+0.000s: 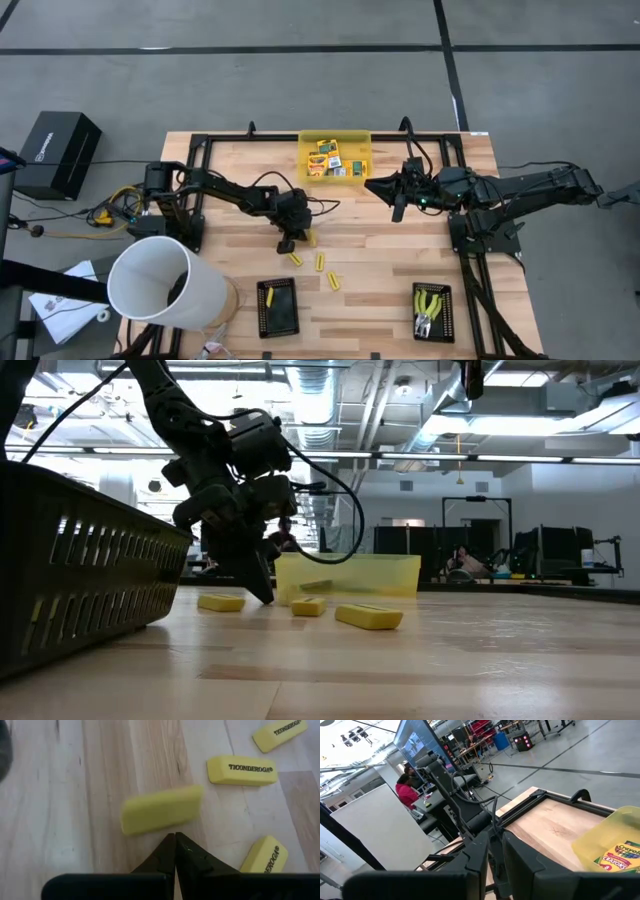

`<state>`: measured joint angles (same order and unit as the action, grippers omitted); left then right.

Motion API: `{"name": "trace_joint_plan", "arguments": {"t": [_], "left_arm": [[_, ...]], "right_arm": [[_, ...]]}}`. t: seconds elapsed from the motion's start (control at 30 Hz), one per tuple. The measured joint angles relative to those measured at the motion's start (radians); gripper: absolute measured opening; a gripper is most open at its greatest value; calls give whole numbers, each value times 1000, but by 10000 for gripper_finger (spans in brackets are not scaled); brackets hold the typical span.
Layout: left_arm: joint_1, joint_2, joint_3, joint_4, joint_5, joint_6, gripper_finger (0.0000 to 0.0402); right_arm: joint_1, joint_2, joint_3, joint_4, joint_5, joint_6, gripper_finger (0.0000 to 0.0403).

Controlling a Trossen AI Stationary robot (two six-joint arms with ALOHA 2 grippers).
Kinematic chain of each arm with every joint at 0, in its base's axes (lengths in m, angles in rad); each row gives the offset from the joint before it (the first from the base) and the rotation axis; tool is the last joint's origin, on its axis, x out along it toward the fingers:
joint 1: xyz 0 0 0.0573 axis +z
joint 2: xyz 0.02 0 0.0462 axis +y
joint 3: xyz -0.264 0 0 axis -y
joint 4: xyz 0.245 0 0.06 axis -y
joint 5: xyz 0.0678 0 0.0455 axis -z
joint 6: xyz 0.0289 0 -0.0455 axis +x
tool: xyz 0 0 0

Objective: Pick & Place School Supplies
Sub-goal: Put the yellow eraser into the left black bin

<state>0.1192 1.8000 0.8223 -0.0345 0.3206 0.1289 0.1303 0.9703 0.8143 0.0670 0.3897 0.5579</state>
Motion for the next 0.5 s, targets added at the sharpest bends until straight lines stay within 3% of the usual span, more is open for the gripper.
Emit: {"name": "trace_joint_plan", "arguments": {"t": [0.5], "left_arm": [[0,-30,-2,7,-6,-37,0]], "right_arm": [[0,0,0,0,-27,10,52]]}}
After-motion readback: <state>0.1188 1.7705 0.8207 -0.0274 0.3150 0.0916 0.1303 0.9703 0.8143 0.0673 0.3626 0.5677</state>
